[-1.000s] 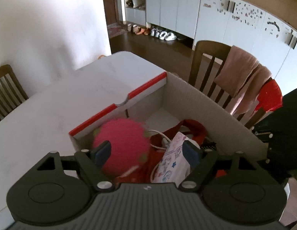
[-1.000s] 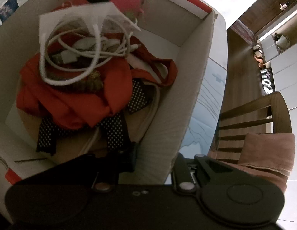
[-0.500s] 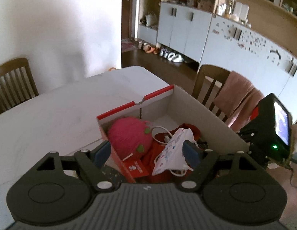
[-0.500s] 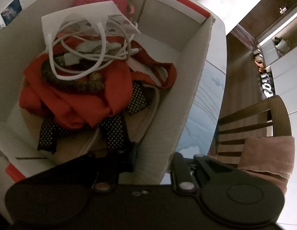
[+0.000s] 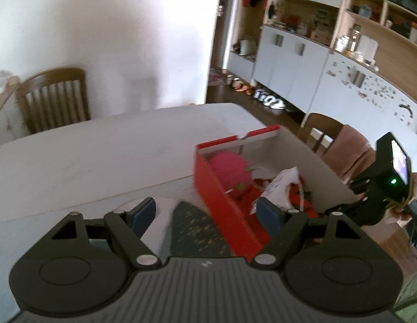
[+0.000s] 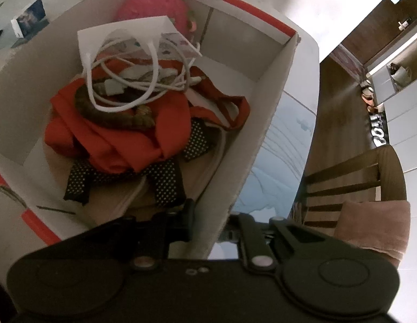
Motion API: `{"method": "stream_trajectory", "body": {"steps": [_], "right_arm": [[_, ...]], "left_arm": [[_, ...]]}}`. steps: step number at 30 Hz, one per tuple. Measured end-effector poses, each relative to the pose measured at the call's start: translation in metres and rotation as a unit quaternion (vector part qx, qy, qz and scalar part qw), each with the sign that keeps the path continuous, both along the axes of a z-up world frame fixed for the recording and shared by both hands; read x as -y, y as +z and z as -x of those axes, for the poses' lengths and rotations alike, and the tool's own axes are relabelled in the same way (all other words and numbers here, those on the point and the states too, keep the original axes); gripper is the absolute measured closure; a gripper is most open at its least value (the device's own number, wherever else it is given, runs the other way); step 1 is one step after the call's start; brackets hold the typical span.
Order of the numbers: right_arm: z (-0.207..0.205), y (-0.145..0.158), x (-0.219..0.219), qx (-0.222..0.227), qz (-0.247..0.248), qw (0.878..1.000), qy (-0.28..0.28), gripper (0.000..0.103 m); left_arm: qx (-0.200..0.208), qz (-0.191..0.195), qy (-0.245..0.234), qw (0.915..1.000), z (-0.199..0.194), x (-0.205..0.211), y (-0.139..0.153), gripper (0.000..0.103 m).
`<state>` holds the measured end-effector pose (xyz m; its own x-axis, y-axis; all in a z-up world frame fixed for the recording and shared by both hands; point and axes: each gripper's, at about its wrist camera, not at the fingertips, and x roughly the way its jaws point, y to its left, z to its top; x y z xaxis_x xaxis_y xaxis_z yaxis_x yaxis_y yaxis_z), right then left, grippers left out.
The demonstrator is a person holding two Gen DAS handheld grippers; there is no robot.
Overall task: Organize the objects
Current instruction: 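Return the left gripper to the table over the black USB cable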
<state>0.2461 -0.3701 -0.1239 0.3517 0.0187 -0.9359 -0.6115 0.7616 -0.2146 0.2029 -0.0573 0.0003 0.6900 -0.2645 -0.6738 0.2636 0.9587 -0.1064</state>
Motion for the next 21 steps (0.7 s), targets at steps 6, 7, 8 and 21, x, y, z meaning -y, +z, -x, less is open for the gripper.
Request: {"method": "stream_trajectory", "body": {"steps": [6, 7, 8, 21], "right_arm": [[0.004, 0.002, 0.001, 0.009, -0.006, 1.0, 0.004, 0.093], [0.005, 0.002, 0.001, 0.01, -0.004, 1.0, 0.005, 0.093], [0.005, 0.002, 0.002, 0.011, -0.003, 1.0, 0.005, 0.093], [0.004, 0.003, 0.004, 0.0, -0.011, 1.0, -0.015, 0.094]], "left_arm": [[-0.008, -0.006, 0.047, 0.9988, 0.022, -0.033, -0.007, 0.022], [-0.01, -0.007, 0.054, 0.9985, 0.025, -0.038, -0.009, 0.022], [-0.012, -0.009, 0.06, 0.9981, 0.029, -0.042, -0.01, 0.022], [-0.043, -0.034, 0.12, 0.9912, 0.047, -0.095, -0.039, 0.022]]}}
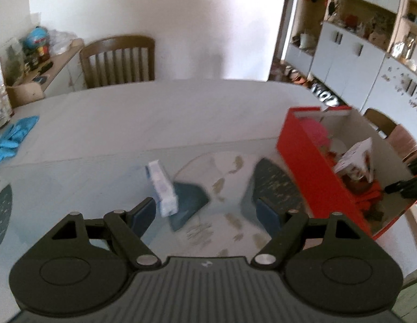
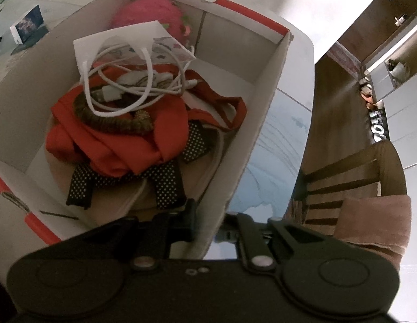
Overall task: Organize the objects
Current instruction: 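Return the left gripper to the table over the black USB cable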
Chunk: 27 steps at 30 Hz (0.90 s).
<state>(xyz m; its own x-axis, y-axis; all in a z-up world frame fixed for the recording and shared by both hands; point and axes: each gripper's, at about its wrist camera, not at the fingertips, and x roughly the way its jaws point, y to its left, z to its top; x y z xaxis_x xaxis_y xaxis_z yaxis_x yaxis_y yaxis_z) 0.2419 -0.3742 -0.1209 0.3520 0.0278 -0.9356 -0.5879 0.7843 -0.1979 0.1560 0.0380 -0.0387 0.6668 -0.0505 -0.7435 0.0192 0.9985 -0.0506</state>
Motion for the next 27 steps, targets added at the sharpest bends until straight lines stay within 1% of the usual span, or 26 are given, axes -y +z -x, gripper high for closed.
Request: {"method": "stream_trajectory", "body": {"steps": [7, 11, 13, 17, 19, 23, 25, 27], "right_arm": [[0.001, 0.004, -0.003, -0.005, -0.004, 1.0, -0.009, 0.094], [0.0, 0.004, -0.002, -0.007, -0.006, 1.0, -0.013, 0.094], [-0.002, 0.005, -0.002, -0.008, -0.006, 1.0, -0.014, 0.094], [-0.004, 0.004, -0.001, -0.009, -0.006, 1.0, -0.017, 0.094], [-0.004, 0.003, -0.001, -0.01, -0.006, 1.0, -0.017, 0.094], [-0.006, 0.002, -0.002, -0.011, -0.003, 1.0, -0.017, 0.094], [-0.006, 0.002, -0.002, -0.011, -0.003, 1.0, -0.016, 0.094], [-0.006, 0.003, -0.002, -0.011, -0.003, 1.0, -0.017, 0.094]], "left_arm": [[-0.032, -0.017, 0.024, 0.999, 0.003, -0.023, -0.026, 0.022], [-0.063, -0.024, 0.039, 0.997, 0.003, -0.037, -0.048, 0.022], [-0.082, -0.024, 0.053, 0.995, 0.002, -0.046, -0.059, 0.022], [-0.098, -0.026, 0.076, 0.9919, 0.001, -0.059, -0.075, 0.022], [-0.104, -0.021, 0.101, 0.9892, -0.003, -0.069, -0.08, 0.022], [-0.114, -0.023, 0.155, 0.981, -0.013, -0.088, -0.089, 0.023], [-0.124, -0.03, 0.159, 0.9789, -0.021, -0.088, -0.093, 0.023], [-0.13, -0.029, 0.162, 0.9778, -0.026, -0.089, -0.096, 0.029]]}}
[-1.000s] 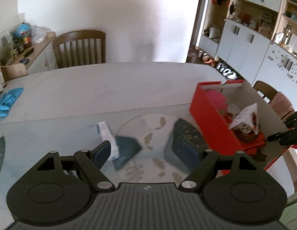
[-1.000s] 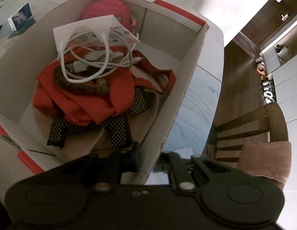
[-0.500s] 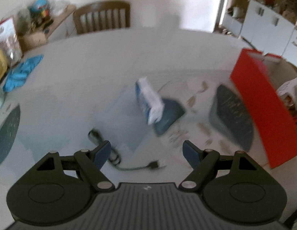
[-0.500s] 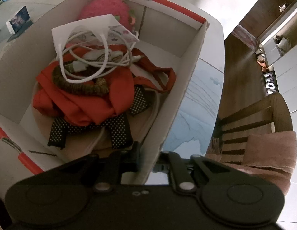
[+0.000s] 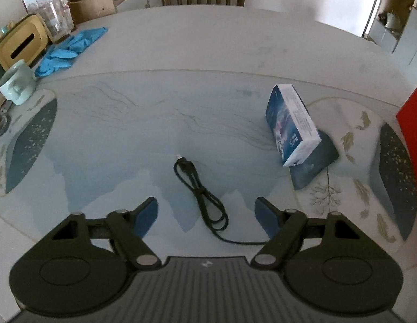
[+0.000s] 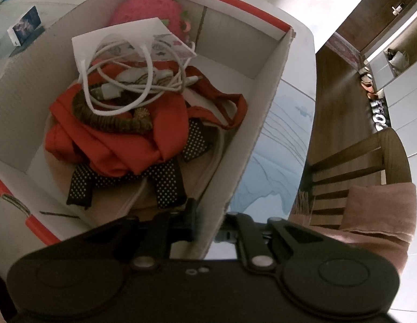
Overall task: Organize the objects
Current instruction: 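Return the left gripper to the table over the black USB cable, then close the left gripper on the black USB cable and lift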
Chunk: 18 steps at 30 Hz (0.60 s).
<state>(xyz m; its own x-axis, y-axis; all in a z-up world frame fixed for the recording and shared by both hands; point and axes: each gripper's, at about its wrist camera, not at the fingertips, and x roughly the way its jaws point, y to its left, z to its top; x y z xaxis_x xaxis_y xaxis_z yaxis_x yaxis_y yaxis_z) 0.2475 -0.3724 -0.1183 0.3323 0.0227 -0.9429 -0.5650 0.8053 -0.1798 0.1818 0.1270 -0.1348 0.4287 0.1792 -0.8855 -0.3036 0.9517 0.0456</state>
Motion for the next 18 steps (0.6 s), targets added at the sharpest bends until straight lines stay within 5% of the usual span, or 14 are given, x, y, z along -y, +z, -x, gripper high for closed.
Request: {"method": "stream_trajectory", "body": {"steps": [7, 18], "right_arm": [[-0.001, 0.0, 0.0, 0.0, 0.0, 1.0, 0.0, 0.094], [-0.001, -0.001, 0.0, -0.002, 0.0, 1.0, 0.0, 0.094]], "left_arm": [[-0.022, 0.011, 0.031, 0.9992, -0.016, -0.006, -0.012, 0.061], [-0.029, 0.025, 0.04, 0.9984, -0.025, -0.005, -0.015, 0.086]]}}
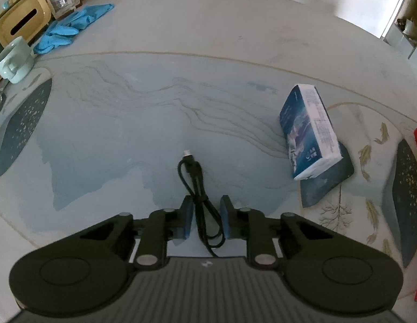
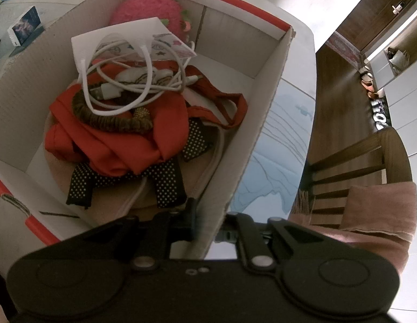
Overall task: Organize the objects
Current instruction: 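Close the left gripper on the black USB cable and lift, then carry the black cable toward the box with the left gripper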
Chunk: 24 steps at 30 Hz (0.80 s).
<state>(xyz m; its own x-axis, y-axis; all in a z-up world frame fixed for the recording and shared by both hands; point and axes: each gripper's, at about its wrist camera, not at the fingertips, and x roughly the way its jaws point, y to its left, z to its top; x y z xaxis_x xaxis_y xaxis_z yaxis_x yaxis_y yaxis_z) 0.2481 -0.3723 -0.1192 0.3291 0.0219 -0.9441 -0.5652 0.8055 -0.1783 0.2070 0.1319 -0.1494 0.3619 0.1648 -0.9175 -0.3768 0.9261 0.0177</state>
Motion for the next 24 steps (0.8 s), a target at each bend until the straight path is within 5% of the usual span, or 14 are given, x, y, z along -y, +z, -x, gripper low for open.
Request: {"method": "stream_trajectory", "body": {"steps": [12, 24], "right_arm": [[0.0, -0.001, 0.0, 0.0, 0.0, 1.0, 0.0, 0.094], [0.0, -0.003, 0.002, 0.001, -0.001, 1.0, 0.001, 0.093]], "left_arm": [[0.052, 0.023, -0.017, 0.9982, 0.022, 0.018, 0.023, 0.094], [0.159, 0.027, -0.129, 0.9784, 0.052, 0.083, 0.113, 0.094]]}}
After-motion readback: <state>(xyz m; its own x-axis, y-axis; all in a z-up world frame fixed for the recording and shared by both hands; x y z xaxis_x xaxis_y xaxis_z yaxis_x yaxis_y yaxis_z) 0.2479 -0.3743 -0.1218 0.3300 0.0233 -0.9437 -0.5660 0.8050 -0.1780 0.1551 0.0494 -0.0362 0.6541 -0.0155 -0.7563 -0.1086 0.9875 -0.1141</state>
